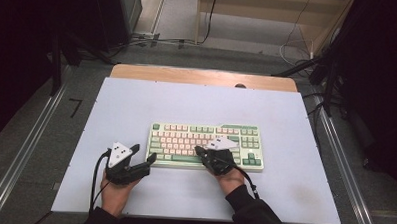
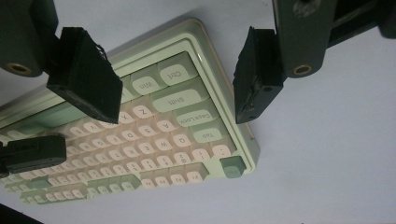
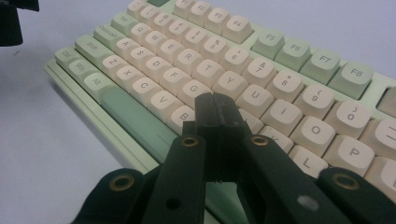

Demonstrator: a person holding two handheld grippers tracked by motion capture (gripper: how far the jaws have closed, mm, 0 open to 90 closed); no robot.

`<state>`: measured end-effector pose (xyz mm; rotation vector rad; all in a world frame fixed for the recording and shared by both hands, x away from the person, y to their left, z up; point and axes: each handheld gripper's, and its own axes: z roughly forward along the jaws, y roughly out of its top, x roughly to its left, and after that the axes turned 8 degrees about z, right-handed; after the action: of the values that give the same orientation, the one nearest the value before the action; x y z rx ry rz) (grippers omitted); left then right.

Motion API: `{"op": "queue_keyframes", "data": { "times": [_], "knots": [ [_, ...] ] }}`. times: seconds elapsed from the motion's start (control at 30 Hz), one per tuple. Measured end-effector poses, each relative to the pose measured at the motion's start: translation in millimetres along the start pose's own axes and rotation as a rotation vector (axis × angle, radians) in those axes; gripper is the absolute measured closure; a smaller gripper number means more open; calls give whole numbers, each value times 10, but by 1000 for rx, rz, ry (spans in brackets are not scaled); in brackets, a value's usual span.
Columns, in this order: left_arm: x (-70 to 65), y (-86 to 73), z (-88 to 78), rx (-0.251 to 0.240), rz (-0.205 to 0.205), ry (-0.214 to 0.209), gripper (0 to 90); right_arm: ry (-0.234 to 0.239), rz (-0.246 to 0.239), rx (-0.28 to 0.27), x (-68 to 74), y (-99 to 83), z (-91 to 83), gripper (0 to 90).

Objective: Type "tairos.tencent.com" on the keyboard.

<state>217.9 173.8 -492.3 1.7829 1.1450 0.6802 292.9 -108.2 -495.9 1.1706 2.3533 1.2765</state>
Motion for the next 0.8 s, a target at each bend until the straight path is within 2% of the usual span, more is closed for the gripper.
{"op": "queue_keyframes", "data": {
  "times": [0.3,0.5,0.57,0.67,0.73,0.8],
  "knots": [
    [12,-8,-13,4,-2,4,331,-11,-18,16,15,-7,53,877],
    [24,-5,-10,3,-5,6,331,-7,-4,10,16,-4,33,876],
    [30,-4,-8,2,-5,5,332,12,-1,-18,12,12,-6,823],
    [37,2,-3,-2,-10,1,339,21,22,-46,-4,33,-62,602],
    [41,7,5,-2,-9,-3,339,8,46,-51,-21,38,-81,460],
    [38,14,18,0,-11,-8,339,-6,56,-52,-41,33,-94,378]
  ]
}}
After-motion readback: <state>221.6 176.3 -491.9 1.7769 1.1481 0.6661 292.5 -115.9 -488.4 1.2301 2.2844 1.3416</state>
